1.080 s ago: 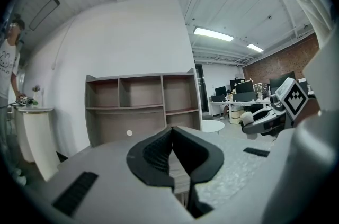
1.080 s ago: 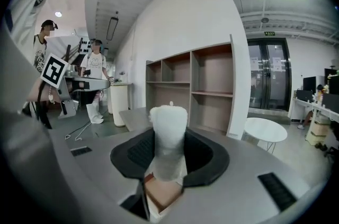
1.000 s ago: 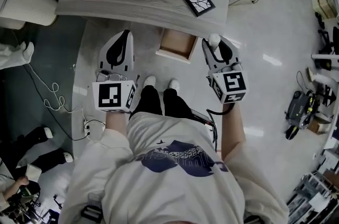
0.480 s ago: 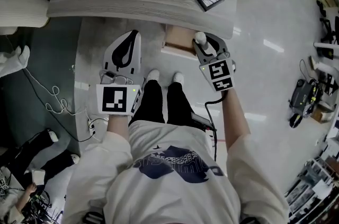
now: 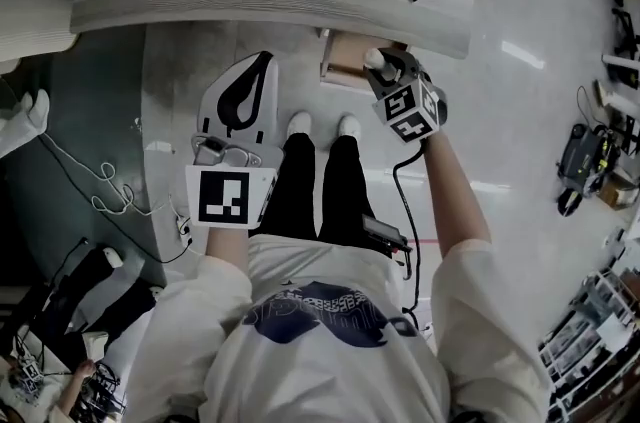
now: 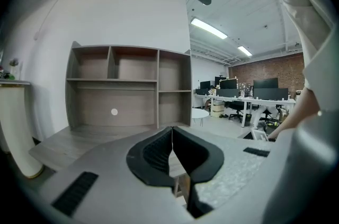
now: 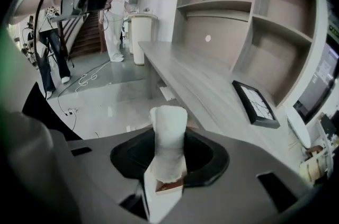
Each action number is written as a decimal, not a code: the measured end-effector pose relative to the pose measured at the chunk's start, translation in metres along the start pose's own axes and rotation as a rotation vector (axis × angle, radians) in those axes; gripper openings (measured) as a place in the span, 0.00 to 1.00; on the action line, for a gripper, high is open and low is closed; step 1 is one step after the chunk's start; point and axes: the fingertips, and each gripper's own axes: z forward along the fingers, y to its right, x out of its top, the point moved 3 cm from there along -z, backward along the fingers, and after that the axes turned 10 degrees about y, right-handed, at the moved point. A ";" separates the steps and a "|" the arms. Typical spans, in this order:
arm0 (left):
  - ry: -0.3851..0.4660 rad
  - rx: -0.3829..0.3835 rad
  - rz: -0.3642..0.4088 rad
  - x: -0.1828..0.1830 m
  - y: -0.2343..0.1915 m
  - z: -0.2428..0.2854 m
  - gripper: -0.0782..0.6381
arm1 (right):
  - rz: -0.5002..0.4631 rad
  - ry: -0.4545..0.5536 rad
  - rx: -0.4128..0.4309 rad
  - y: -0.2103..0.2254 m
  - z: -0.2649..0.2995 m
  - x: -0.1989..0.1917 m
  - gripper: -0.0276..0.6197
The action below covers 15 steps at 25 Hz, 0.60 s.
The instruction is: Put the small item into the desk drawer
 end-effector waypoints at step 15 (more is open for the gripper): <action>-0.075 -0.067 -0.035 -0.060 -0.028 0.003 0.12 | -0.163 -0.308 0.130 -0.025 0.107 -0.080 0.25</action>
